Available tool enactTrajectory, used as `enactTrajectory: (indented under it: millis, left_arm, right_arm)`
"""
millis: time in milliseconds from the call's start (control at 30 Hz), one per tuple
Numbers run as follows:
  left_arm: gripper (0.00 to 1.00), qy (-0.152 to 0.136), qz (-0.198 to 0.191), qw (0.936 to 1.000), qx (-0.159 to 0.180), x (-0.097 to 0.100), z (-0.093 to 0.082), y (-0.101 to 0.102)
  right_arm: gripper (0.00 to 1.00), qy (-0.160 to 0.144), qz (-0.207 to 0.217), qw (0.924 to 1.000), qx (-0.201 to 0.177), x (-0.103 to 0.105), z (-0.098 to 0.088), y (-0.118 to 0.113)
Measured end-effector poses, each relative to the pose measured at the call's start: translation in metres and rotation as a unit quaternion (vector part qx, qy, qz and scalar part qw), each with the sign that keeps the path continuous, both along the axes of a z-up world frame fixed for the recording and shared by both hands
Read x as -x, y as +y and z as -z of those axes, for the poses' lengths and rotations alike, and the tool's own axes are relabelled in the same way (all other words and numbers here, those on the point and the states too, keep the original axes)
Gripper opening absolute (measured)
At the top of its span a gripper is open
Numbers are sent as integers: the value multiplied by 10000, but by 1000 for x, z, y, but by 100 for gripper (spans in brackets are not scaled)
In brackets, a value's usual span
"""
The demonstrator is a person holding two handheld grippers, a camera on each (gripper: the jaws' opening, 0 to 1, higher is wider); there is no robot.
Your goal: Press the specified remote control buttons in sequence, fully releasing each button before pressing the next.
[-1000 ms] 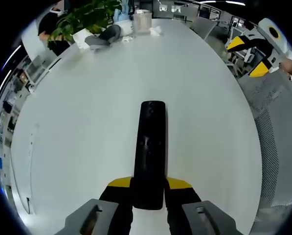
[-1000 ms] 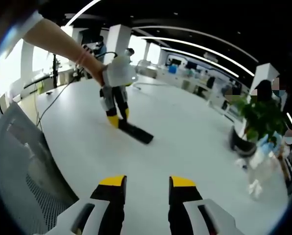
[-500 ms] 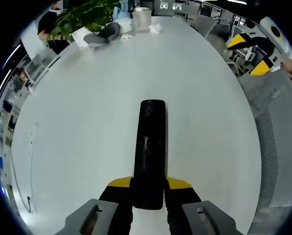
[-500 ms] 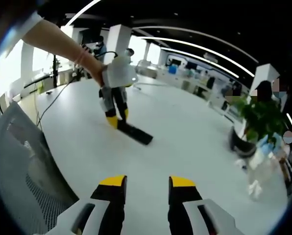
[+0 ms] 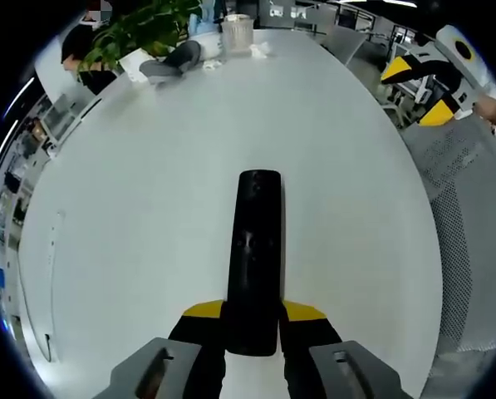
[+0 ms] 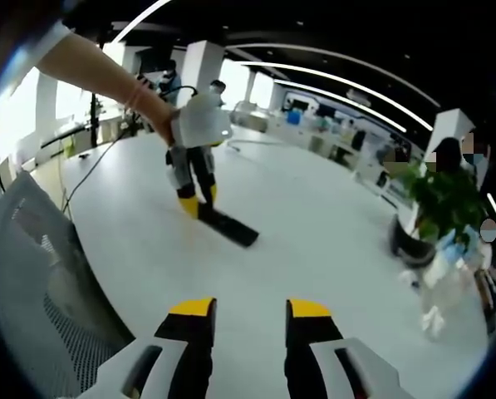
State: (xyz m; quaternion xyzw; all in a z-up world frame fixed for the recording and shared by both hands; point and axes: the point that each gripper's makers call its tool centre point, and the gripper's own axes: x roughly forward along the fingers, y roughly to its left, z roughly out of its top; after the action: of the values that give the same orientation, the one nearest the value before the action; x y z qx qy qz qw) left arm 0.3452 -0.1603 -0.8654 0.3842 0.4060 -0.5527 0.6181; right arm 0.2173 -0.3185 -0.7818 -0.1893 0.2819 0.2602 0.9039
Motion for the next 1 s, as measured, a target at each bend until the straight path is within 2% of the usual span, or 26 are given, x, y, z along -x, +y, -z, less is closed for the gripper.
enactTrajectory:
  millis: [1000]
  left_arm:
    - [24,-27,171,9998,-1,15,0,-2]
  right_arm:
    - [28,62,-82,9999,21,2,2,3]
